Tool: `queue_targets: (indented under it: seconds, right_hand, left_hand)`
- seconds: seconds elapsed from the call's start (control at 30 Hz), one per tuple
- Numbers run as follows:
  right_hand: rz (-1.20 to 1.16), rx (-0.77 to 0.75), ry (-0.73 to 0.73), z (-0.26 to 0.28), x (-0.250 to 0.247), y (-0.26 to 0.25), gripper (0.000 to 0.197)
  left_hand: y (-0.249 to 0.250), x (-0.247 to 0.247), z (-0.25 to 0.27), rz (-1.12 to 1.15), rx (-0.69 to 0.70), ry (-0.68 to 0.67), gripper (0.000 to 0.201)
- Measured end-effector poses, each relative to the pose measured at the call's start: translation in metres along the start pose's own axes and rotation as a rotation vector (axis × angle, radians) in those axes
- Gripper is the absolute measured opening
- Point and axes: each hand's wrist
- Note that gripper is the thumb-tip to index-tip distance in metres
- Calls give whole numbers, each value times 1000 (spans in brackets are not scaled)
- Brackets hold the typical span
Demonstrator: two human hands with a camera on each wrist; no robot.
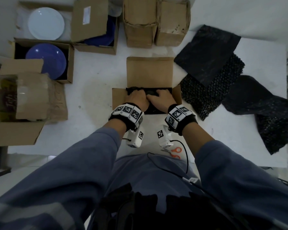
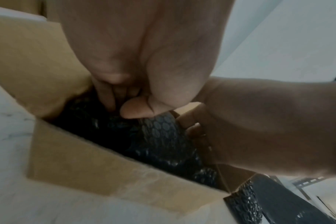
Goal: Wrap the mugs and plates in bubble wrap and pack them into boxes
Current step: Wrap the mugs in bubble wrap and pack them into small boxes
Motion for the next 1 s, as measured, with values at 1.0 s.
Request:
queue_targets:
  seconds: [1.0]
  right_hand:
    - [-60,-55,-17,1,12,21,86]
  left_hand:
    - [0,-28,-9,-46,13,-132,25]
Point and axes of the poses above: each hand's wrist, its own z-axis away from the middle knuckle, its own x-axis out of the palm, y = z × x, and after that the axes turned 3 degrees about -z, right-handed
